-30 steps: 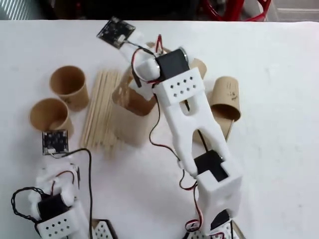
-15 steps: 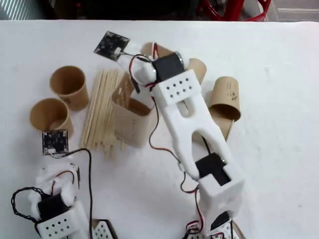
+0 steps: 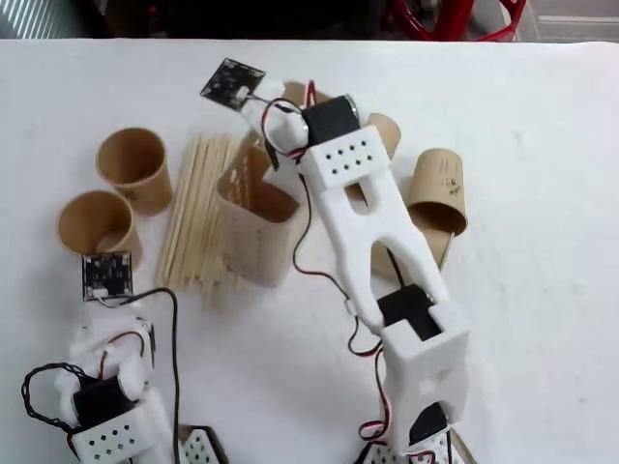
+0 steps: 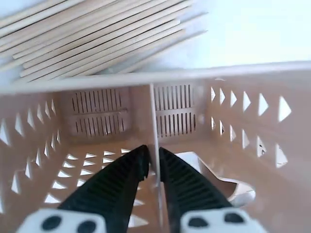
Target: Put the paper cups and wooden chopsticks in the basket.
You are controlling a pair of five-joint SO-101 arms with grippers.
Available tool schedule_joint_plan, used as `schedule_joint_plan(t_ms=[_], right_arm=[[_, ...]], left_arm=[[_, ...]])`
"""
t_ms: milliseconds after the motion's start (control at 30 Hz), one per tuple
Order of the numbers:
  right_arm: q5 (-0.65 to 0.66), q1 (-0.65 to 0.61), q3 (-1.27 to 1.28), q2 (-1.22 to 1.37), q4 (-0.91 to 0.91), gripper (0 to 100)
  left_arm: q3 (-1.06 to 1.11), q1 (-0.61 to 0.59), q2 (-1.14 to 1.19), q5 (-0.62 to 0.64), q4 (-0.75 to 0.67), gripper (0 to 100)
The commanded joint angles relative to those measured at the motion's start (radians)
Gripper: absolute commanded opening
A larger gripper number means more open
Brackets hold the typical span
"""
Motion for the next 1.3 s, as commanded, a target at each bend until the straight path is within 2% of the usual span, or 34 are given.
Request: schedule_joint_plan(t_ms=[0, 100, 233, 400, 700, 1267], right_arm=[[0.104, 0.022, -0.072, -0.059, 0.008, 1.7], [0.244, 0.008, -0.109, -0.05, 0.107, 1.7], [0.368, 0.001, -0.089, -0.051, 0.105, 1.7], [0.491, -0.067, -0.084, -0.042, 0.105, 1.8], [0.577, -0.117, -0.083, -0.042, 0.105, 1.8], [0.574, -0.016, -0.04, -0.056, 0.11, 1.8]], left_arm=[[-0.002, -0.007, 0.007, -0.003, 0.0, 10], [-0.002, -0.007, 0.007, -0.003, 0.0, 10], [-0.002, -0.007, 0.007, -0.003, 0.0, 10], [-0.002, -0.007, 0.007, -0.003, 0.0, 10], [-0.002, -0.007, 0.007, -0.003, 0.0, 10], [-0.002, -0.007, 0.007, -0.003, 0.0, 10]])
